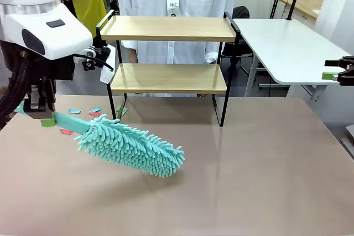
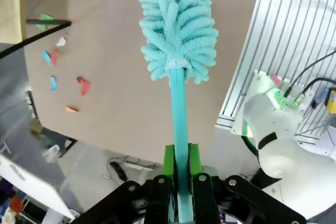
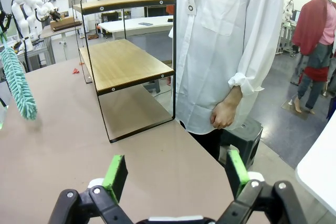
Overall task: Clean the shelf.
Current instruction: Clean the specific section of the Shelf indicated by the human with the Duster, then hand the Duster back to the human.
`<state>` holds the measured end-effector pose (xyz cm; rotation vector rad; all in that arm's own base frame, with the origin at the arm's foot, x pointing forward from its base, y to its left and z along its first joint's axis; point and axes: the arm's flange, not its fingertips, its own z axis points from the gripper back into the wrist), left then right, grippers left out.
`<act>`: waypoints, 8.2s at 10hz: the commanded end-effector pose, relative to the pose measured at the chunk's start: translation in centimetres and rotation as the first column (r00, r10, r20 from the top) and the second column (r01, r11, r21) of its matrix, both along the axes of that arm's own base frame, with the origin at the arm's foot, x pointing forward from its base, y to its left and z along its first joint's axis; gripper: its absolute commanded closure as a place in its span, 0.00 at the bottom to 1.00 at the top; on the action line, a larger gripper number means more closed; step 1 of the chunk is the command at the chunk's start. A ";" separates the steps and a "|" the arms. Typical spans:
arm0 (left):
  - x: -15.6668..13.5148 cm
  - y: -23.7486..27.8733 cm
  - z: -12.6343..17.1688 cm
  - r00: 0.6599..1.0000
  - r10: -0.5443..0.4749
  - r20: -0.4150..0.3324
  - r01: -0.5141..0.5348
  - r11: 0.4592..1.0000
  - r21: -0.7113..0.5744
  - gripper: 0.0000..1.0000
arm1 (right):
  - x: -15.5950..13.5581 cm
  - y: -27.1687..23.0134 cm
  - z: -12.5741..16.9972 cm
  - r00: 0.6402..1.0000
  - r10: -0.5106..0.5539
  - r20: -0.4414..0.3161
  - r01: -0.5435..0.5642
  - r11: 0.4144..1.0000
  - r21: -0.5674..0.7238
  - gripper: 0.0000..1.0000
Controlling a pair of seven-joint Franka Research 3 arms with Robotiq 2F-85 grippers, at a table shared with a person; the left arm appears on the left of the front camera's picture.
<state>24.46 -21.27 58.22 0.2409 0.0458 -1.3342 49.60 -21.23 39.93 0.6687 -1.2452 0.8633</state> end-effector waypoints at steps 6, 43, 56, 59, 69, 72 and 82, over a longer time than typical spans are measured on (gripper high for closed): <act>-1.1 0.5 1.3 1.000 -0.020 0.005 0.020 1.000 0.006 0.87 | -0.1 0.2 0.3 1.000 0.000 0.005 0.000 1.000 0.001 0.00; 4.1 2.6 -6.7 0.981 -0.156 0.117 0.195 0.747 -0.636 0.87 | -14.9 34.5 -7.2 0.783 0.621 -0.034 -0.587 0.756 0.291 0.00; 4.3 2.9 -7.1 0.982 -0.150 0.117 0.190 0.767 -0.613 0.87 | -13.1 34.0 -7.1 0.765 0.641 -0.060 -0.601 0.744 0.292 1.00; 4.0 3.8 -6.4 0.975 -0.140 0.174 0.221 0.724 -0.654 0.00 | -13.1 34.0 -7.1 0.765 0.641 -0.060 -0.601 0.744 0.292 1.00; 6.3 23.5 -5.9 0.987 -0.008 0.158 0.151 0.352 -0.924 0.00 | -13.1 34.0 -7.1 0.765 0.641 -0.060 -0.601 0.744 0.292 1.00; 6.2 24.9 -5.6 0.989 0.016 0.148 0.132 0.363 -0.922 0.00 | -13.1 34.0 -7.1 0.765 0.641 -0.060 -0.601 0.744 0.292 1.00; 6.2 24.9 -5.6 0.989 0.016 0.148 0.132 0.363 -0.922 0.00 | -15.9 27.2 18.6 0.963 0.248 0.106 -0.268 0.927 0.261 0.83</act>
